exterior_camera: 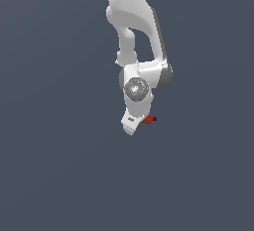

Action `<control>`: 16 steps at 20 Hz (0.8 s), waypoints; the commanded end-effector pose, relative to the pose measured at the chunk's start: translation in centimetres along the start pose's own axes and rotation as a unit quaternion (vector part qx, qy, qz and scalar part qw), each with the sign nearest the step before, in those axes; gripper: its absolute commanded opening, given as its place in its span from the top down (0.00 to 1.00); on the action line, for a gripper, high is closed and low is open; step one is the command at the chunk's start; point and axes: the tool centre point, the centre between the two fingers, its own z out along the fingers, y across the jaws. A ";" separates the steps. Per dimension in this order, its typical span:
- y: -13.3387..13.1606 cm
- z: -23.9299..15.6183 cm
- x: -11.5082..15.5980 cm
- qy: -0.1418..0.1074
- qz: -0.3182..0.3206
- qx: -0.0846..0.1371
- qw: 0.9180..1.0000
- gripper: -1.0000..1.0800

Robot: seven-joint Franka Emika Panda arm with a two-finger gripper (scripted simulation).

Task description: Pick up the object and move it to a goal position.

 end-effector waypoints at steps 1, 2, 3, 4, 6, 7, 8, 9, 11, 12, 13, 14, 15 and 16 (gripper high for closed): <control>-0.4 0.5 0.4 0.000 -0.036 0.010 0.999 0.00; -0.5 0.7 0.6 0.001 -0.050 0.014 0.999 0.00; -0.7 0.9 0.7 0.001 -0.064 0.018 0.998 0.00; -0.8 1.1 0.9 0.002 -0.078 0.022 0.997 0.00; -1.1 1.4 1.2 0.004 -0.106 0.030 0.994 0.00; -1.3 1.6 1.3 0.005 -0.118 0.034 0.992 0.00; -1.4 1.7 1.5 0.006 -0.130 0.037 0.991 0.00; -1.5 1.9 1.6 0.007 -0.141 0.040 0.989 0.00; -1.8 2.1 1.8 0.009 -0.161 0.046 0.986 0.00; -1.9 2.2 1.9 0.010 -0.170 0.048 0.984 0.00; -2.0 2.3 2.0 0.011 -0.178 0.051 0.983 0.00; -2.1 2.4 2.1 0.011 -0.186 0.053 0.981 0.00; -2.1 2.5 2.2 0.012 -0.192 0.055 0.980 0.00; -2.2 2.5 2.2 0.013 -0.198 0.056 0.978 0.00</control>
